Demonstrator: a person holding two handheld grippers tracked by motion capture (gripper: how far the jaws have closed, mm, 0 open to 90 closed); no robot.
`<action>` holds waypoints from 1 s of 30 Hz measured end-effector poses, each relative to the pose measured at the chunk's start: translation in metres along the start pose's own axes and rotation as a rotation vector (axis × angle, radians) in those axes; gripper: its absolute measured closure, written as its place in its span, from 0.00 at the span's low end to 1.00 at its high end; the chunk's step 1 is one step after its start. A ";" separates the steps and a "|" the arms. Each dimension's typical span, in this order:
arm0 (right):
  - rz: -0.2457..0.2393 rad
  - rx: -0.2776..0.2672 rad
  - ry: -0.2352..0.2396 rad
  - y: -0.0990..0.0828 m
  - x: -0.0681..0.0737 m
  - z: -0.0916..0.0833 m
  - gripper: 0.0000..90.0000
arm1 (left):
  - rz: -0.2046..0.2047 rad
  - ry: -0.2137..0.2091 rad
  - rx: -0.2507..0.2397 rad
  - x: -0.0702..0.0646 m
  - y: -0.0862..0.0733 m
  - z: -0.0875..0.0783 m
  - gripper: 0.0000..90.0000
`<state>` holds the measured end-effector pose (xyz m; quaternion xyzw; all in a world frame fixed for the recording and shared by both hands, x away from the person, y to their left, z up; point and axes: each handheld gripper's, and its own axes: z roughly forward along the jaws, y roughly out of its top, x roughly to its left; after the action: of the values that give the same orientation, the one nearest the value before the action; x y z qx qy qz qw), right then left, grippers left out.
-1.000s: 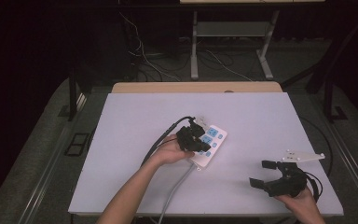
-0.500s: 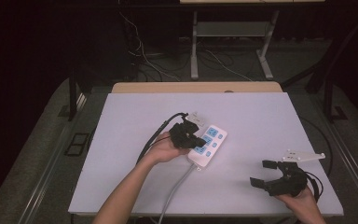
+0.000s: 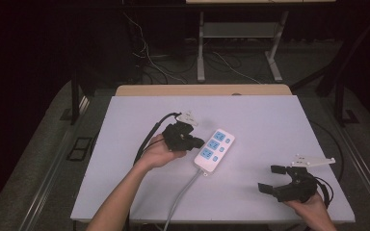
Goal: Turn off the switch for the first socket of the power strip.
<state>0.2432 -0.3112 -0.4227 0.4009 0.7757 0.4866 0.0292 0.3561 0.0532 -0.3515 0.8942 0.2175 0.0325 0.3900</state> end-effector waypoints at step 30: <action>0.009 0.005 -0.001 0.000 -0.001 0.002 0.00 | -0.115 0.085 -0.098 0.001 -0.044 -0.063 0.00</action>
<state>0.2445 -0.3105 -0.4241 0.4046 0.7751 0.4845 0.0265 0.3264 0.1229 -0.3395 0.8578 0.2829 0.0585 0.4251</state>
